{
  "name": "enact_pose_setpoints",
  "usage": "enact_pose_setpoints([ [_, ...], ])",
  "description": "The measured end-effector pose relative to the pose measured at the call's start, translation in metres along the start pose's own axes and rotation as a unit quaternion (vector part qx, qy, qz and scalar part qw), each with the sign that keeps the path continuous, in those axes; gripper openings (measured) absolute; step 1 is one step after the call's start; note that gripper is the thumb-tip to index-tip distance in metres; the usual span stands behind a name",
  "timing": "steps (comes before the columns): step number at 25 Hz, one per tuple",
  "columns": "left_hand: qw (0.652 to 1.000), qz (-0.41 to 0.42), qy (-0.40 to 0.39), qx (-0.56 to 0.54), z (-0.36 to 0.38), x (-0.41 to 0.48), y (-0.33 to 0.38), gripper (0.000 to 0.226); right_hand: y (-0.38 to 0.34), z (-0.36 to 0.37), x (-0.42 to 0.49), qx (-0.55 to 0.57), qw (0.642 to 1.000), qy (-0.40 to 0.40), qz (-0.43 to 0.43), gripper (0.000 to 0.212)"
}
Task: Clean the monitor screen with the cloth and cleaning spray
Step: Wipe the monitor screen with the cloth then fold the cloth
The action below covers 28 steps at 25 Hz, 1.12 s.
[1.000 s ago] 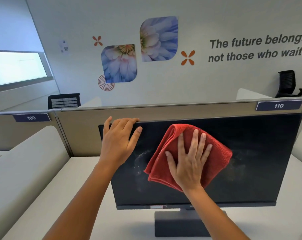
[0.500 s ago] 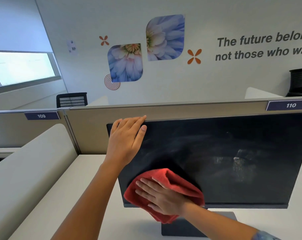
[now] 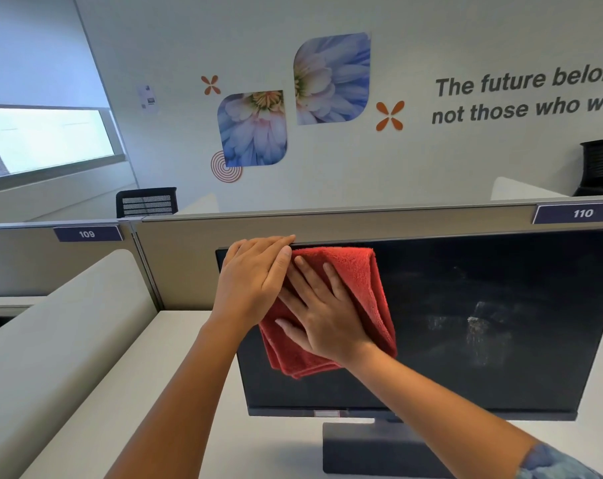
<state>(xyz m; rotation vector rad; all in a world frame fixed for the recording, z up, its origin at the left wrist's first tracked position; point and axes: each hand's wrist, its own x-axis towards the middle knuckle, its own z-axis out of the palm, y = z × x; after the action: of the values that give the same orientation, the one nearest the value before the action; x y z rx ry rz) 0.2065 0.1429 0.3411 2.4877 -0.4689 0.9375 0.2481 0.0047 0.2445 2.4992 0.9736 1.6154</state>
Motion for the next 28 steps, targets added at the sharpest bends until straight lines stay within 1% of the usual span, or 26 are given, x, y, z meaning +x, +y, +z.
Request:
enact_pose_setpoints([
  [2,1.000,-0.004,0.001,-0.003,-0.001,-0.001,0.000,0.044,-0.008,0.007,-0.019,-0.019,0.999,-0.033,-0.029,0.065],
  [4,1.000,-0.007,-0.002,-0.006,-0.001,-0.002,-0.001,0.043,-0.015,0.012,-0.043,-0.028,0.993,-0.083,-0.077,0.065],
  [6,1.000,-0.008,-0.005,-0.006,-0.002,-0.002,0.000,0.044,-0.019,0.017,-0.075,-0.041,0.977,-0.139,-0.154,0.067],
  [8,1.000,-0.010,-0.004,-0.010,-0.002,-0.002,0.000,0.043,-0.022,0.021,-0.107,-0.062,0.950,-0.195,-0.235,0.068],
  [10,1.000,-0.013,-0.003,-0.015,-0.002,-0.003,0.000,0.043,-0.022,0.021,-0.129,-0.069,0.933,-0.229,-0.269,0.067],
  [11,1.000,-0.013,-0.004,-0.015,-0.002,-0.003,0.000,0.043,-0.020,0.020,-0.132,-0.068,0.932,-0.231,-0.271,0.066],
  [14,1.000,-0.004,-0.004,-0.008,-0.002,-0.002,0.001,0.041,-0.010,0.014,-0.110,-0.051,0.956,-0.182,-0.226,0.065],
  [16,1.000,0.001,0.000,-0.007,-0.001,-0.002,0.002,0.040,0.003,0.003,-0.080,-0.029,0.978,-0.124,-0.163,0.064],
  [18,1.000,-0.001,0.006,-0.013,0.000,-0.001,0.003,0.039,0.021,-0.009,-0.051,-0.014,0.995,-0.060,-0.080,0.063],
  [20,1.000,-0.003,0.007,-0.018,0.000,-0.001,0.002,0.039,0.039,-0.019,-0.029,-0.027,1.000,-0.006,0.003,0.064],
  [22,1.000,0.002,0.004,-0.011,0.001,-0.001,0.002,0.039,0.049,-0.024,-0.020,-0.047,0.997,0.023,0.049,0.066],
  [25,1.000,0.002,0.005,-0.009,0.000,-0.001,0.001,0.039,0.047,-0.020,-0.026,-0.053,0.996,0.033,0.055,0.067],
  [27,1.000,-0.001,0.009,-0.012,0.000,-0.002,-0.001,0.039,0.037,-0.013,-0.046,-0.048,0.998,0.013,0.036,0.067],
  [28,1.000,-0.001,0.010,-0.013,0.000,-0.003,-0.001,0.038,0.032,-0.009,-0.062,-0.052,0.998,-0.011,0.016,0.067],
])
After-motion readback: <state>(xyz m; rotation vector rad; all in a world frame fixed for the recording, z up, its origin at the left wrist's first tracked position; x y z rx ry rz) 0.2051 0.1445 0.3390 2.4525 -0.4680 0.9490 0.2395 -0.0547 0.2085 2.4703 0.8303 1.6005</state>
